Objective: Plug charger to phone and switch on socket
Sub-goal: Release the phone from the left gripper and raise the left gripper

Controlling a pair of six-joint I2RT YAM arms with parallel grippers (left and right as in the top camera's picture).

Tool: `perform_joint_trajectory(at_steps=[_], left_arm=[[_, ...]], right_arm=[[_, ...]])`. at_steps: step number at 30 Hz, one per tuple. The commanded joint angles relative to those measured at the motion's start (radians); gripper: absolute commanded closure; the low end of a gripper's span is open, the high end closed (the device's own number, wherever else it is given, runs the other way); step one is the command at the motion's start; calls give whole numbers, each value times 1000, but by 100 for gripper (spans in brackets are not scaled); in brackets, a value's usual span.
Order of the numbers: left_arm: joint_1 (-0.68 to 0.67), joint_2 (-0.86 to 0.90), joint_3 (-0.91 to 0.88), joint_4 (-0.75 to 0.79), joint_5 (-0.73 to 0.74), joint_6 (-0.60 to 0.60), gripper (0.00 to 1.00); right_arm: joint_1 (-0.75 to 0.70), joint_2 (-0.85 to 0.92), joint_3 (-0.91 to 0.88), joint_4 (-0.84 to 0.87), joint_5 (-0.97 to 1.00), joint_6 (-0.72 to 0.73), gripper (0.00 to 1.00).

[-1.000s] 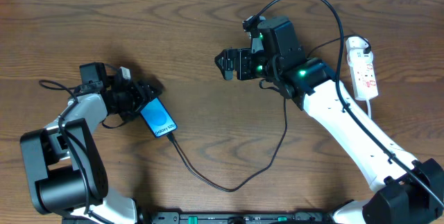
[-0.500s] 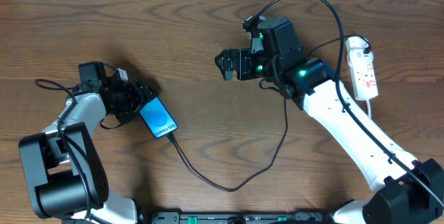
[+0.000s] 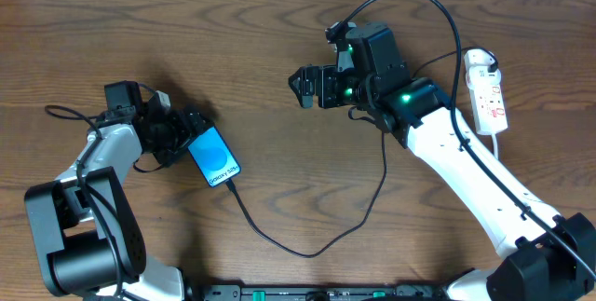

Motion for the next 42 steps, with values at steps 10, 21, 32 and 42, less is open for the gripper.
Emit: perform_joint_trajectory(at_steps=[10,21,32,42], left_arm=[[7,83,-70,-37,-179,13,8],[7,83,-70,-50,-219,-6,8],[7,83,-70,-67,-220,-6,8],[8,76,-42,-131,-259,-13,8]], right_arm=[[3,-17,9,-3,8,-21,1],[3,-17,9,-3,8,-21,1],[3,-17,9,-4,8,-21,1],[3,-17,9,-23,36,-21,1]])
